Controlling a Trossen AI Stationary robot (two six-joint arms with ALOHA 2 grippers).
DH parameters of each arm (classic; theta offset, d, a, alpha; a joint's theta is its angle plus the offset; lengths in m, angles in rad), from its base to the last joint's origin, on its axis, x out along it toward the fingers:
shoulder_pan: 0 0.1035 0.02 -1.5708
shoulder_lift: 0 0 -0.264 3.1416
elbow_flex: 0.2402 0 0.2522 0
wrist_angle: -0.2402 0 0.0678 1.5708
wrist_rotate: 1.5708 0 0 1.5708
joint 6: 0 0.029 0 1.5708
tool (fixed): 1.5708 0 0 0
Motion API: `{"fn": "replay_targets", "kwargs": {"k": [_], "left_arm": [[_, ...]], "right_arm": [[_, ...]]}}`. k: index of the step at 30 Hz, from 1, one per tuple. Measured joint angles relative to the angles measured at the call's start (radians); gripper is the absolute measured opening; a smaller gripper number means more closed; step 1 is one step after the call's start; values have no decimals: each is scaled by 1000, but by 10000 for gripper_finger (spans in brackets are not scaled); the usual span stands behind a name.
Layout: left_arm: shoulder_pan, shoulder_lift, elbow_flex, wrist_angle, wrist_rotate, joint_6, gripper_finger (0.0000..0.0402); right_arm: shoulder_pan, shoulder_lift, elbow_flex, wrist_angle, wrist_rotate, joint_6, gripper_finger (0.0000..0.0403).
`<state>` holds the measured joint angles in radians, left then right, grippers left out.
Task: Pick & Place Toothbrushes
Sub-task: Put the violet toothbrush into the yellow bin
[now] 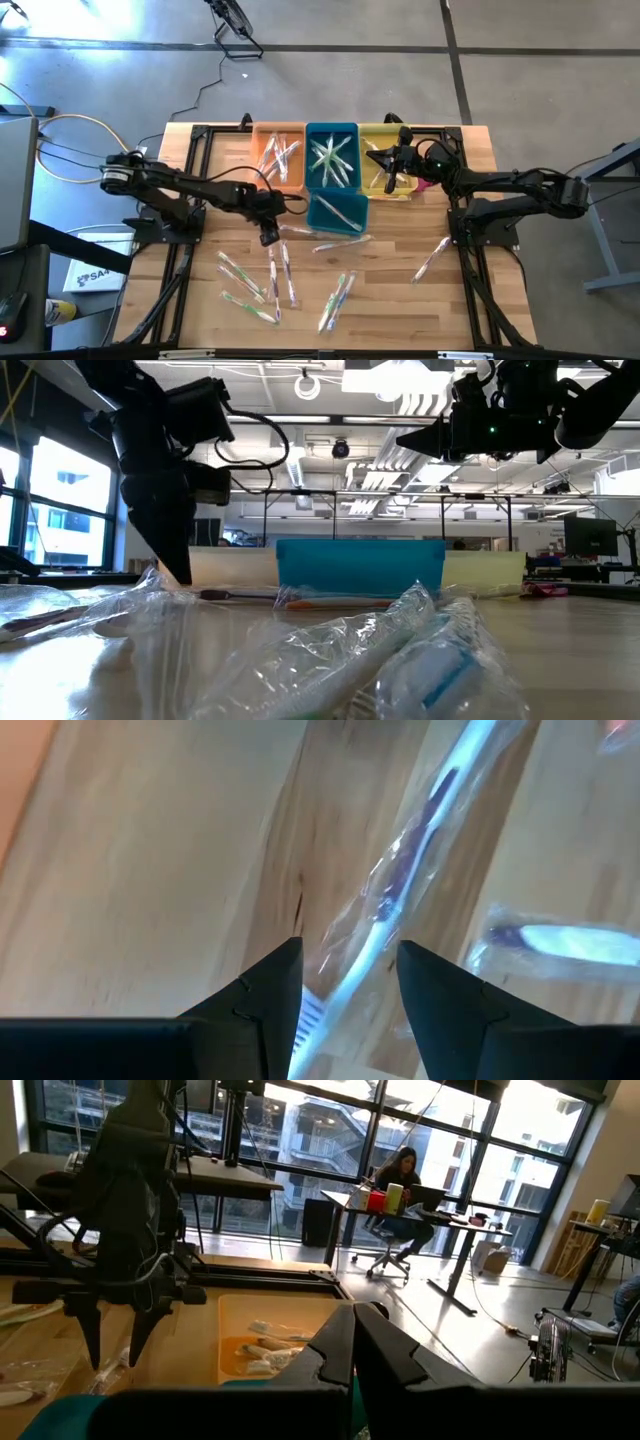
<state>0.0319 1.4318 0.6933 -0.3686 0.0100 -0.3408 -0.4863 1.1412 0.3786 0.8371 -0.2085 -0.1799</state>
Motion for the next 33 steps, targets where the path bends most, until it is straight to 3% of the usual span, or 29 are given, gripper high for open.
{"fn": "replay_targets", "kwargs": {"k": [11, 33], "left_arm": [[0, 73, 3, -1, -6, 3, 161], [1, 77, 1, -14, 31, 4, 147]], "right_arm": [[0, 0, 0, 0, 0, 0, 2], [0, 0, 0, -1, 0, 0, 2]]}}
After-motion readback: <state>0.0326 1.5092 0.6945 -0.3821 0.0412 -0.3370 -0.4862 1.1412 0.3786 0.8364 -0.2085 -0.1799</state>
